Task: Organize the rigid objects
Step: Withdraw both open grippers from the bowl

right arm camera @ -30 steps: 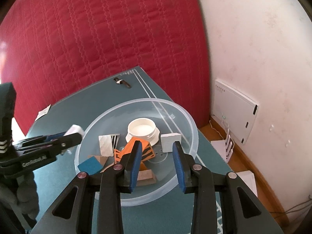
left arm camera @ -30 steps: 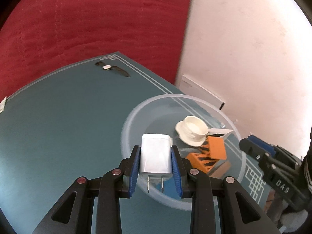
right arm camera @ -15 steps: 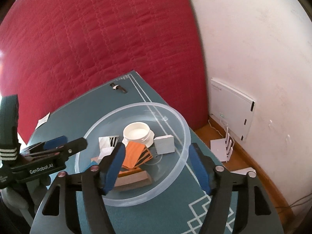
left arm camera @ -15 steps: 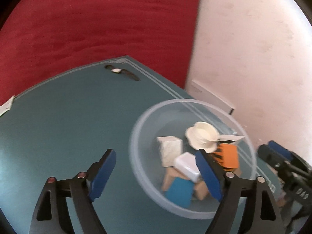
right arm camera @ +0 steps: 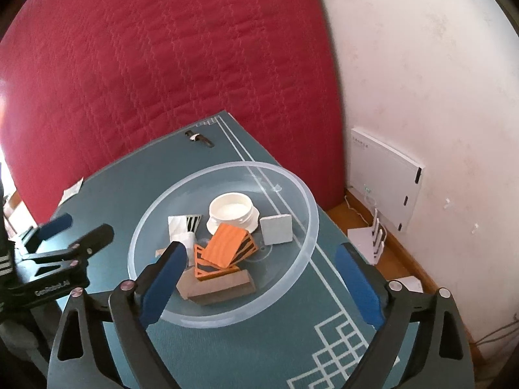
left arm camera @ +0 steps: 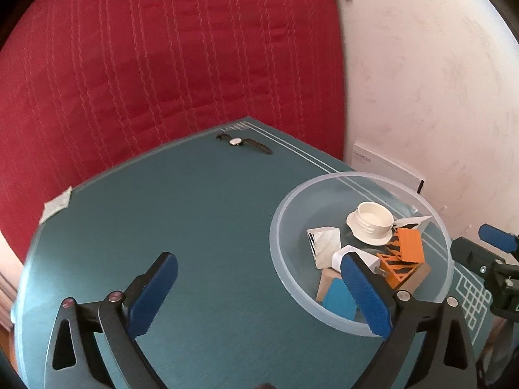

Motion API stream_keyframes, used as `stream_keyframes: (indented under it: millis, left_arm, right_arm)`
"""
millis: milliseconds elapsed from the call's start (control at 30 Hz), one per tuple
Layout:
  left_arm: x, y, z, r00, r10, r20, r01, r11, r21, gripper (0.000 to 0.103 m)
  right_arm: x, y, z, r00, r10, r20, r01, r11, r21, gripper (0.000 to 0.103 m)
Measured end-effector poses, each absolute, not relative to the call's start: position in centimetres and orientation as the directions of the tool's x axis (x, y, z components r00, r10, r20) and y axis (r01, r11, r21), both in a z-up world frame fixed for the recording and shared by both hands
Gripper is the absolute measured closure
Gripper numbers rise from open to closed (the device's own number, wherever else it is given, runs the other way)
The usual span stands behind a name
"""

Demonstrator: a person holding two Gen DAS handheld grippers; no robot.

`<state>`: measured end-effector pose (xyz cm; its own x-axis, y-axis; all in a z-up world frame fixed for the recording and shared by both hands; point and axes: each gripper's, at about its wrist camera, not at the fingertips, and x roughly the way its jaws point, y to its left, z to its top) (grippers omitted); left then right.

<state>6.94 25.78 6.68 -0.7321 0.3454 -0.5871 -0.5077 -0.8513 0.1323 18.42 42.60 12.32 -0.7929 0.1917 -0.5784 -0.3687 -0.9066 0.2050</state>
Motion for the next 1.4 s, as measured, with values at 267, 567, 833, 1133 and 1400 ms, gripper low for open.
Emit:
stream_keyframes:
  millis: [267, 567, 833, 1133, 1400]
  left_arm:
    - [7.6, 25.7, 7.1, -0.741, 0.328, -0.586, -0.502, -0.850, 0.158, 0.001]
    - [8.9, 25.8, 7.3, -0.770, 0.306, -0.560, -0.488, -0.847, 0.209, 0.001]
    - [9.5, 26.0, 7.2, -0.771, 0.297, -0.563, -0.484, -0.848, 0.216, 0.001]
    - [9.9, 26.3, 6.9, -0.771, 0.293, -0.566, -0.488, -0.842, 0.228, 0.001]
    - [10.3, 26.6, 6.7, -0.762, 0.297, -0.575, -0.503, -0.831, 0.238, 0.001]
  right_arm:
    - [19.2, 40.7, 12.7, -0.787, 0.209, -0.580, -0.345, -0.929, 0.134, 0.005]
    - [19.4, 38.9, 12.6, -0.774, 0.237, -0.588, -0.325, -0.944, 0.048, 0.005]
    - [19.3, 38.4, 12.0, -0.751, 0.234, -0.617, -0.310, -0.951, 0.017, 0.005]
    - [19.2, 38.3, 11.9, -0.741, 0.235, -0.629, -0.306, -0.952, 0.006, 0.005]
    - [19.0, 38.4, 11.8, -0.732, 0.239, -0.638, -0.307, -0.952, -0.004, 0.005]
